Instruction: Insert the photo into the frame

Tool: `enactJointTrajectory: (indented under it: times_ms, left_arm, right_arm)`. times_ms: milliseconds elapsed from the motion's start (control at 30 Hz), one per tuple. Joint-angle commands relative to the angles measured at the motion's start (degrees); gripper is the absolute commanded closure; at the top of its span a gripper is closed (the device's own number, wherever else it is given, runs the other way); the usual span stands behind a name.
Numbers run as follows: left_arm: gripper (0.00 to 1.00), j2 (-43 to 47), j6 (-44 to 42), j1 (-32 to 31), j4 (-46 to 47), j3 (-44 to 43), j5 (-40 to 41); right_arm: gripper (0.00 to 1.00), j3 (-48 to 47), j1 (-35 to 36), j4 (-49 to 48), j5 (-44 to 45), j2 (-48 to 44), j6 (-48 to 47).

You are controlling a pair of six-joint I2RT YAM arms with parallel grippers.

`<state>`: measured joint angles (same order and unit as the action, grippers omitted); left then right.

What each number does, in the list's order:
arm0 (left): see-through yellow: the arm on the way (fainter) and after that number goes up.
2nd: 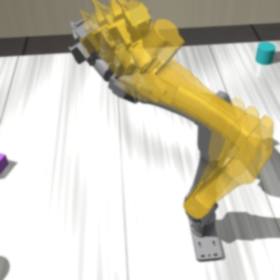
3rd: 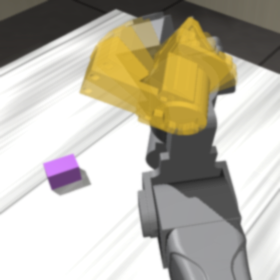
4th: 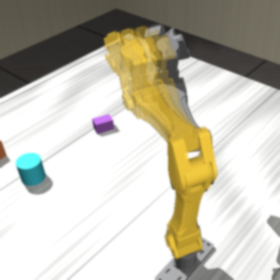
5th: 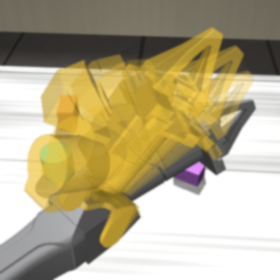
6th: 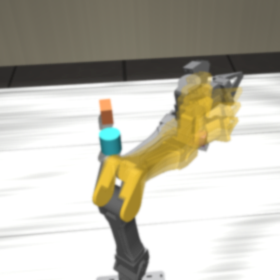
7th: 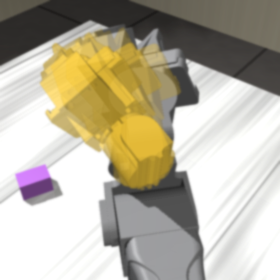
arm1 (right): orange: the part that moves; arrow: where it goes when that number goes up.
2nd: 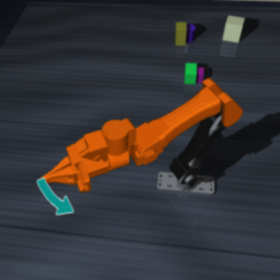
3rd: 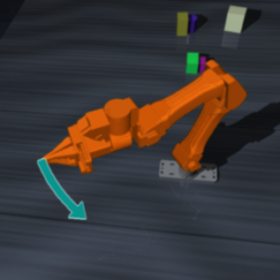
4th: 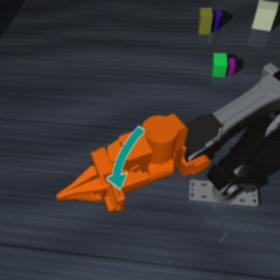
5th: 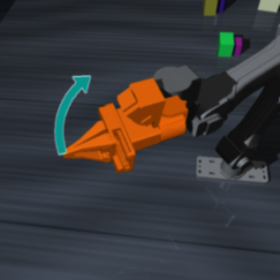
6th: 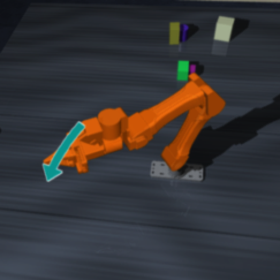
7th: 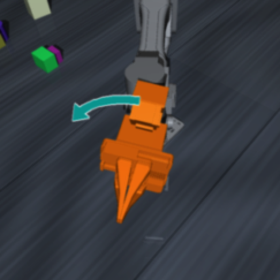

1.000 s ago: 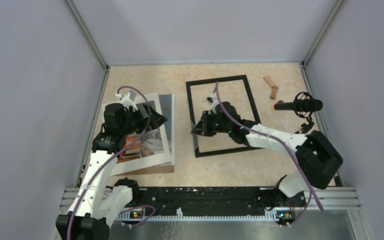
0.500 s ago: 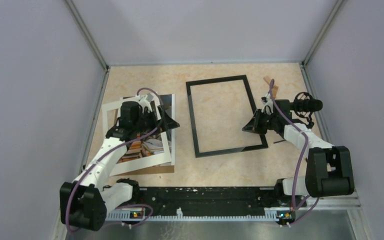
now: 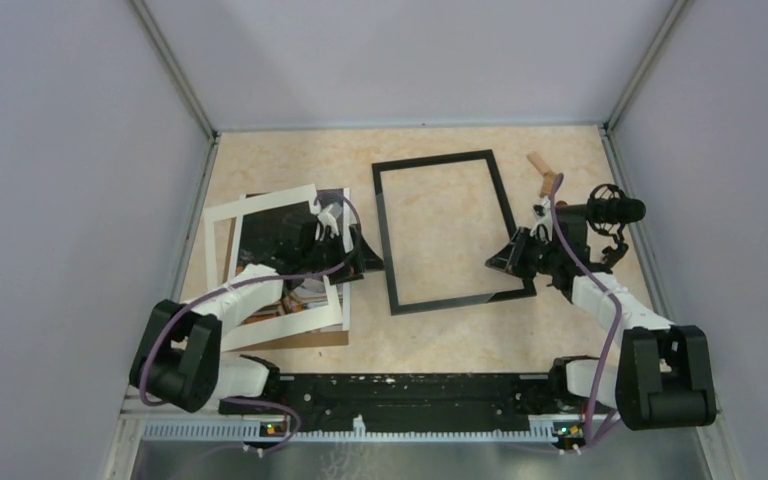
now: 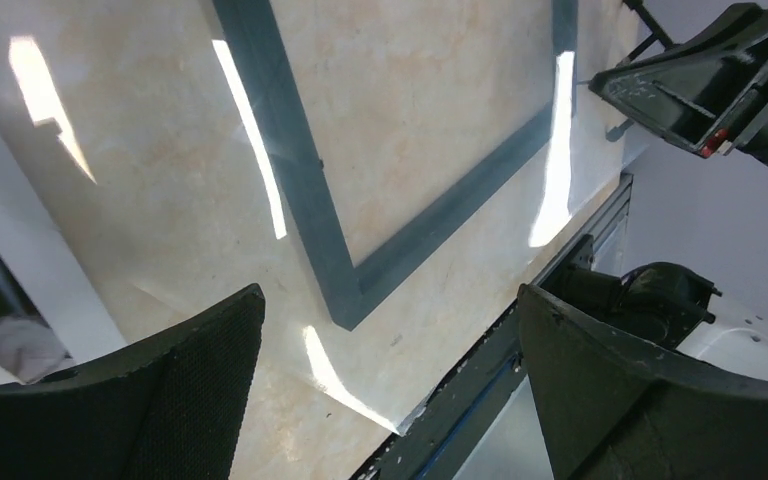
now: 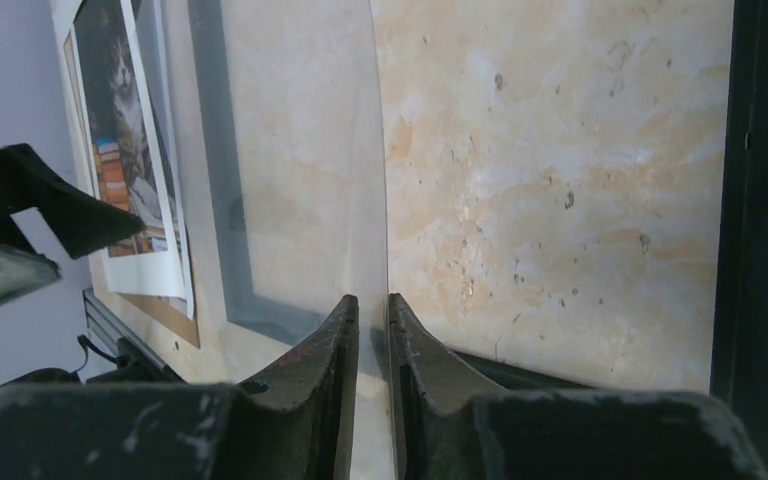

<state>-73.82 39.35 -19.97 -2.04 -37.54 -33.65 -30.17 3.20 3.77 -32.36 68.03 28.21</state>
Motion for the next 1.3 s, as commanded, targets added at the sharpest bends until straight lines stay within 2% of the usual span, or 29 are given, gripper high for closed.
enactJointTrajectory:
  times_ms: [0, 167, 233, 400, 567, 733, 900, 967, 1033, 1067, 1167, 1267]
  left_arm:
    - [0.02, -4.1, 7.5, -3.0, 13.0, 5.9, -0.5]
    - [0.02, -6.1, 9.5, -5.1, 16.3, 9.1, 2.1]
    - [0.02, -6.5, 10.2, -5.2, 17.7, 10.4, 2.6]
    - [0.02, -7.4, 11.8, -5.9, 20.7, 13.0, 3.1]
    - [0.02, -7.0, 11.4, -6.4, 21.0, 13.5, 3.4]
    - [0.02, -6.6, 10.9, -6.6, 21.2, 13.4, 3.0]
    - [0.02, -5.3, 10.0, -6.9, 21.0, 13.1, 2.5]
    - [0.02, -4.3, 9.4, -6.9, 20.3, 12.7, 2.5]
    - [0.02, -2.9, 8.4, -6.9, 19.1, 11.9, 3.0]
    - [0.02, -1.8, 7.8, -6.9, 18.0, 11.3, 3.4]
    - [0.02, 3.8, 5.2, -6.9, 13.1, 9.2, 6.2]
    - [0.02, 9.1, 3.0, -6.8, 8.8, 7.4, 10.7]
  right_arm:
    - [0.81, 3.4, -0.3, -3.3, -0.8, -1.4, 7.0]
    - [0.61, 6.5, -0.3, -0.7, -0.7, -5.2, 12.0]
    - [0.57, 8.6, -0.3, -1.2, -0.6, -8.2, 15.5]
    - [0.55, 16.7, -0.2, -8.2, 0.3, -18.5, 27.4]
    - [0.56, 23.7, 0.2, -15.4, 3.8, -26.7, 35.3]
    - [0.62, 28.1, 0.6, -21.9, 8.9, -29.0, 36.8]
    - [0.68, 29.4, 2.5, -29.4, 11.7, -25.3, 35.6]
    - [0.82, 29.4, 3.4, -32.9, 11.7, -22.8, 34.5]
    - [0.98, 28.4, 4.2, -36.0, 10.0, -21.1, 30.6]
    - [1.0, 27.6, 4.3, -37.1, 8.1, -21.2, 27.5]
    - [1.0, 23.5, 4.7, -32.4, 4.9, -24.9, 17.6]
    - [1.0, 20.7, 4.8, -31.5, 3.8, -26.9, 12.9]
